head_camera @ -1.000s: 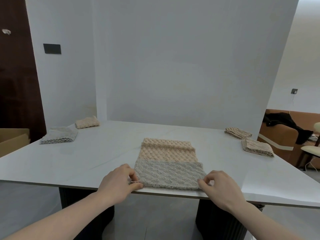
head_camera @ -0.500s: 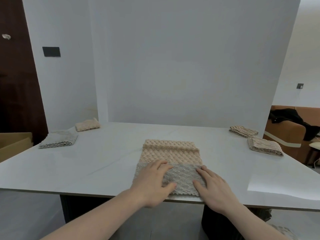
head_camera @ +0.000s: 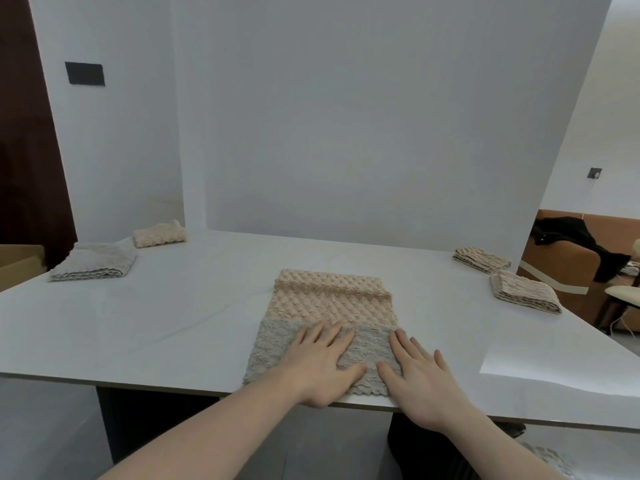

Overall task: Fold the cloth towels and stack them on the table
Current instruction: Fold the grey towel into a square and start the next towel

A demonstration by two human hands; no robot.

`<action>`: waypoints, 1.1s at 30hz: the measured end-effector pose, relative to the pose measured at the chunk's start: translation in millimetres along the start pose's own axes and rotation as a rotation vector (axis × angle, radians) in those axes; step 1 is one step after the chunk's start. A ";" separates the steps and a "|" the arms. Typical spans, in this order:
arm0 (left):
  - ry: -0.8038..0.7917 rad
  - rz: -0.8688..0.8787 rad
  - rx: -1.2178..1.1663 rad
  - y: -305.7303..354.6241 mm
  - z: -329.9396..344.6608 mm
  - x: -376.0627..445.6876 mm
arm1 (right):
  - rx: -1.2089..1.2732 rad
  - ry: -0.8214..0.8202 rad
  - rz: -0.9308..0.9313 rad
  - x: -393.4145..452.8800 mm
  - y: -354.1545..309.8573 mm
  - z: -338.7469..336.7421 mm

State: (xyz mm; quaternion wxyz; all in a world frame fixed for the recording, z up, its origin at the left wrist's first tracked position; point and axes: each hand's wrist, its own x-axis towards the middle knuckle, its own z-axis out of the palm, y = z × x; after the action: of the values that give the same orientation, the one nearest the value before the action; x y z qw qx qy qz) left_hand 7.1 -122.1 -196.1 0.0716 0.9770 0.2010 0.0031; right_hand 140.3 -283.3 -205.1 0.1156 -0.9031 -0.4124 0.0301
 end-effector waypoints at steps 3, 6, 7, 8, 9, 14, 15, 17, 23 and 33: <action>0.003 -0.013 0.006 -9.5 -2.0 -2.9 | 0.000 -0.010 0.004 -0.1 -0.7 -1.0; -0.003 -0.036 0.009 -24.5 -2.9 -9.1 | 0.003 -0.020 0.009 -1.7 -1.1 -1.7; -0.006 -0.048 0.010 -29.9 -3.8 -11.5 | 0.005 -0.019 0.007 -2.3 -1.3 -1.9; -0.006 -0.061 0.010 -35.1 -4.9 -14.3 | 0.007 -0.018 0.005 -2.9 -1.5 -2.3; -0.004 -0.073 0.010 -40.2 -5.6 -16.7 | 0.010 -0.018 0.003 -3.2 -1.7 -2.5; 0.000 -0.150 -0.029 -69.0 -9.1 -31.1 | 0.018 -0.010 0.002 -3.9 -1.7 -2.5; -0.002 -0.170 -0.043 -75.1 -9.4 -34.0 | 0.020 -0.008 0.001 -4.1 -1.8 -2.6; -0.006 -0.200 -0.059 -82.9 -10.5 -39.5 | 0.022 -0.007 0.000 -4.7 -1.9 -3.0; 0.106 -0.306 -0.102 -103.1 -15.5 -35.2 | 0.034 0.011 0.009 -7.6 -3.6 -3.8; 0.214 -0.305 -0.238 -121.6 -11.7 -35.4 | 0.211 0.096 0.098 -7.2 -4.7 -7.5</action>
State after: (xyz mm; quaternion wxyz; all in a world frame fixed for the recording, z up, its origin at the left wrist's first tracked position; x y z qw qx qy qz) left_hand -73.6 -23.9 -200.9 0.1643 0.9141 0.3509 0.1196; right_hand 133.2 -287.1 -197.0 0.2278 -0.9054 -0.3564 0.0357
